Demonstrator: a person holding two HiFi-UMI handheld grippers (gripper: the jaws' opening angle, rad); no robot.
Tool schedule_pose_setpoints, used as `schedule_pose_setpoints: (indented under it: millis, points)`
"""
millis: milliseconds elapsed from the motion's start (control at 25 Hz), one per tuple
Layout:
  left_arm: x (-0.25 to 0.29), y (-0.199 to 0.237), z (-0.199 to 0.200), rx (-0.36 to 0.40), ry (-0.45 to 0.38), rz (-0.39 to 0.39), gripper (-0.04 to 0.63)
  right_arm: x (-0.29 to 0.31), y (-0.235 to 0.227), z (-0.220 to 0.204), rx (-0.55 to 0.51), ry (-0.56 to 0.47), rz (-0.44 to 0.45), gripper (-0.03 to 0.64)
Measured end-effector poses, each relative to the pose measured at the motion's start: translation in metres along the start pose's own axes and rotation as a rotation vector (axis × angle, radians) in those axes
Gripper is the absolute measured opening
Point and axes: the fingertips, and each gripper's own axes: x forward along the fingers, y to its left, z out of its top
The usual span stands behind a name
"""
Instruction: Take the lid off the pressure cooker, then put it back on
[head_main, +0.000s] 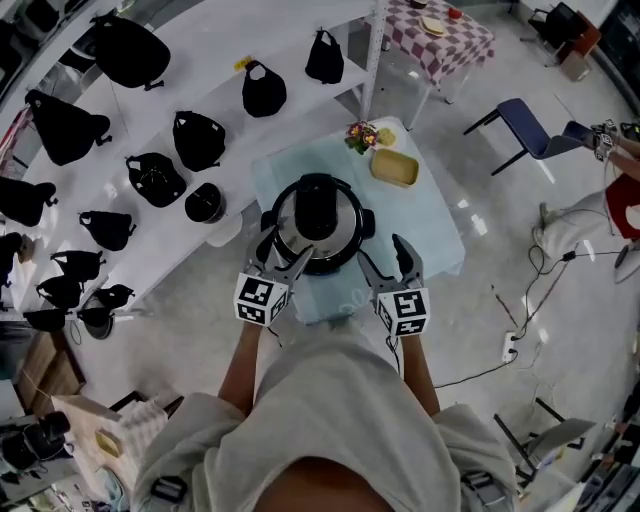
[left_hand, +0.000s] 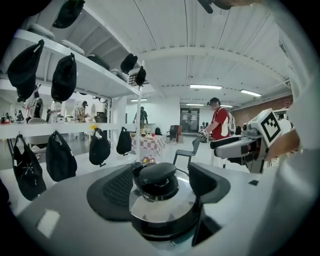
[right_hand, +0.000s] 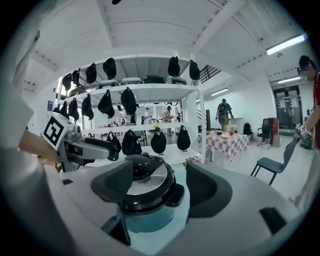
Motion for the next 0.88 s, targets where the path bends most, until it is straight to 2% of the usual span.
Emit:
schedule_pose_setpoints:
  millis: [200,440,640,880]
  points:
    - [0.019,0.016,0.005,-0.008,0.011,0.050,0.333,0.021,-0.011,-0.004,0.012,0.026,0.060,0.307]
    - [0.031,0.032,-0.003,-0.037,0.035,0.071,0.333,0.041,-0.008,-0.015,0.020,0.074,0.102,0.307]
    - [0.038,0.052,-0.004,-0.045,0.023,0.046,0.332,0.061,0.002,-0.013,0.028,0.076,0.103,0.307]
    - [0.041,0.088,-0.002,-0.043,0.003,-0.019,0.333,0.086,0.023,-0.003,-0.005,0.086,0.066,0.307]
